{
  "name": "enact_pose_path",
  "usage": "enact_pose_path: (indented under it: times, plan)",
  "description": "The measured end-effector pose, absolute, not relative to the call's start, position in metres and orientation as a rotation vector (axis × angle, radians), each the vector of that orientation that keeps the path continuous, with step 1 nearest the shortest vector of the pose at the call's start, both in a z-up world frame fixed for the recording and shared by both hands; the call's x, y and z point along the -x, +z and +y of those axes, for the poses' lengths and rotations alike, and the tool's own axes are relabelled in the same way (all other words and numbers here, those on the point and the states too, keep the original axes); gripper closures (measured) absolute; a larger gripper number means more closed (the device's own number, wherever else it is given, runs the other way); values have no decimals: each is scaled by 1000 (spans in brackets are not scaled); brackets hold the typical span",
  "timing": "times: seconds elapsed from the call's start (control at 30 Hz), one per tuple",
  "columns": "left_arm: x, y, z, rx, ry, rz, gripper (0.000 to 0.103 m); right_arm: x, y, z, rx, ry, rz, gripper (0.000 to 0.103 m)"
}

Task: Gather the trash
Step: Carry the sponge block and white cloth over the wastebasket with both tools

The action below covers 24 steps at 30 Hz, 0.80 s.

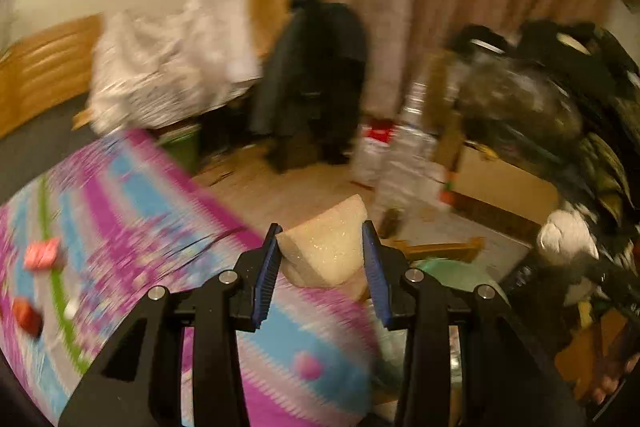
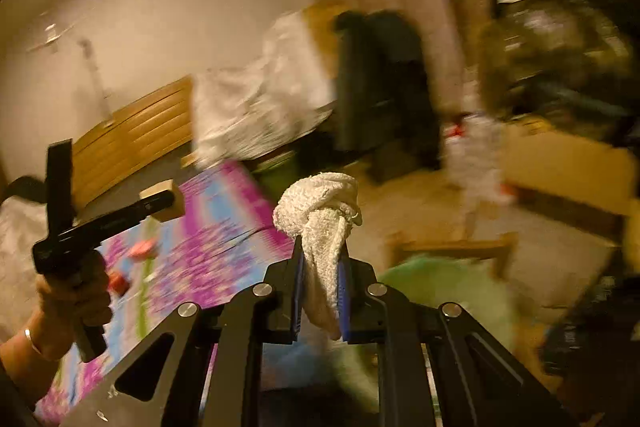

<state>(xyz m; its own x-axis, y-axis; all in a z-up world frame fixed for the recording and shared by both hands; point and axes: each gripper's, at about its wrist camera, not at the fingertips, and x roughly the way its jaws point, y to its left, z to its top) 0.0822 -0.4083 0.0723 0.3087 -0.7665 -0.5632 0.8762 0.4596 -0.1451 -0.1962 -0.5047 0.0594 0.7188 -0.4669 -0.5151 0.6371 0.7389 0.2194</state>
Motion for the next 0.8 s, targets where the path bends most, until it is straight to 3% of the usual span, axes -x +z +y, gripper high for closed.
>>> enact_pose_path:
  times: [0.27, 0.43, 0.6, 0.8]
  plan:
    - [-4, 72, -520, -385, -1307, 595, 65, 286, 52, -566, -513, -832, 444, 88]
    - [40, 39, -566, -522, -1374, 608, 65, 289, 29, -590, -533, -877, 490, 88]
    - [57, -9, -585, -627, -1384, 696, 65, 286, -7, -603, -584, -886, 557, 88]
    - [67, -29, -584, -686, -1370, 704, 65, 278, -34, -608, -631, -868, 595, 88]
